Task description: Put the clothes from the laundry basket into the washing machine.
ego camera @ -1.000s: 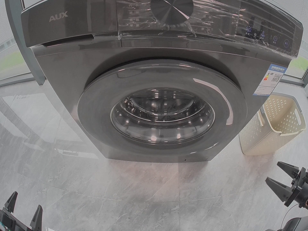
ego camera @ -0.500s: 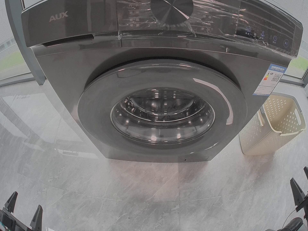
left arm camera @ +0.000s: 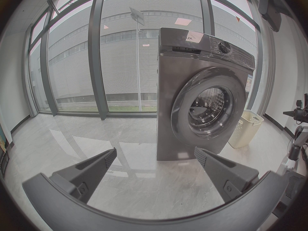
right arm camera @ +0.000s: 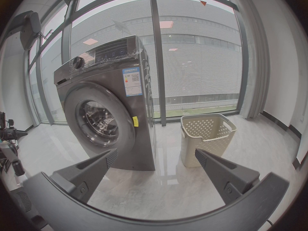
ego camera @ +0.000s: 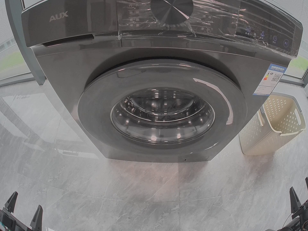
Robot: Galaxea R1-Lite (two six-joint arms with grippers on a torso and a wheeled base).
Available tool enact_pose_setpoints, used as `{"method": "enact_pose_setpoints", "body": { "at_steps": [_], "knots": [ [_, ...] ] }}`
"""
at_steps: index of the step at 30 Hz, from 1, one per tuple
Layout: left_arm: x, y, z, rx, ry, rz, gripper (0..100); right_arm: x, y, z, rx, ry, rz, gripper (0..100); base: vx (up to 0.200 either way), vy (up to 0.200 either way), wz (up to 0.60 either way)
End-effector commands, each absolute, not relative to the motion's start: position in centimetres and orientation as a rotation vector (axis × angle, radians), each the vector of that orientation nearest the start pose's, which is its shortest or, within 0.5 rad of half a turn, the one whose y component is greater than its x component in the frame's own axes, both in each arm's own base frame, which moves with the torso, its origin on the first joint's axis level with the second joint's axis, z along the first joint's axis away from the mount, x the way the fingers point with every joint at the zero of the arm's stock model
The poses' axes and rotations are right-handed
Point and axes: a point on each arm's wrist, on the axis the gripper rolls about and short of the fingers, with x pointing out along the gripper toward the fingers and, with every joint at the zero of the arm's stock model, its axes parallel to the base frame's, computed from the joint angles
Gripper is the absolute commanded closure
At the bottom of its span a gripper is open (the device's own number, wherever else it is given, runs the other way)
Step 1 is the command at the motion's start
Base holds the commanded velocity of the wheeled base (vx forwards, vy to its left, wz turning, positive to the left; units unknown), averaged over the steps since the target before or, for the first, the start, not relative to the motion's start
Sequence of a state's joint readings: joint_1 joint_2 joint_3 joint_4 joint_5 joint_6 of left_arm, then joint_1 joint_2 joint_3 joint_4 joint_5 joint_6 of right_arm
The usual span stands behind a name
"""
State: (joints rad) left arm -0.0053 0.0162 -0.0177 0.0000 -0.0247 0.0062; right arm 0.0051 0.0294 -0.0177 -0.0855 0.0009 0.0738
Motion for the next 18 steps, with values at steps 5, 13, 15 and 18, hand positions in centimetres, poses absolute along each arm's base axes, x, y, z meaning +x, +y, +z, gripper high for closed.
{"method": "enact_pose_setpoints", "body": {
  "at_steps": [5,13,15,18],
  "knots": [
    [-2.25,-0.04,7.6,0.006,0.005,-0.029,0,-2.33,-0.27,8.38,0.095,-0.086,-0.108,0,0.0,0.0,0.0],
    [-2.23,-0.04,7.61,0.006,0.006,-0.029,0,-2.28,-0.04,7.67,0.035,-0.013,-0.015,0,0.0,0.0,0.0],
    [-2.23,-0.04,7.61,0.006,0.006,-0.029,0,-2.28,-0.04,7.66,0.032,-0.011,-0.015,0,0.0,0.0,0.0],
    [-2.23,-0.04,7.61,0.005,0.006,-0.029,0,-2.28,-0.04,7.63,0.029,-0.008,-0.014,0,0.0,0.0,0.0]
  ]
}}
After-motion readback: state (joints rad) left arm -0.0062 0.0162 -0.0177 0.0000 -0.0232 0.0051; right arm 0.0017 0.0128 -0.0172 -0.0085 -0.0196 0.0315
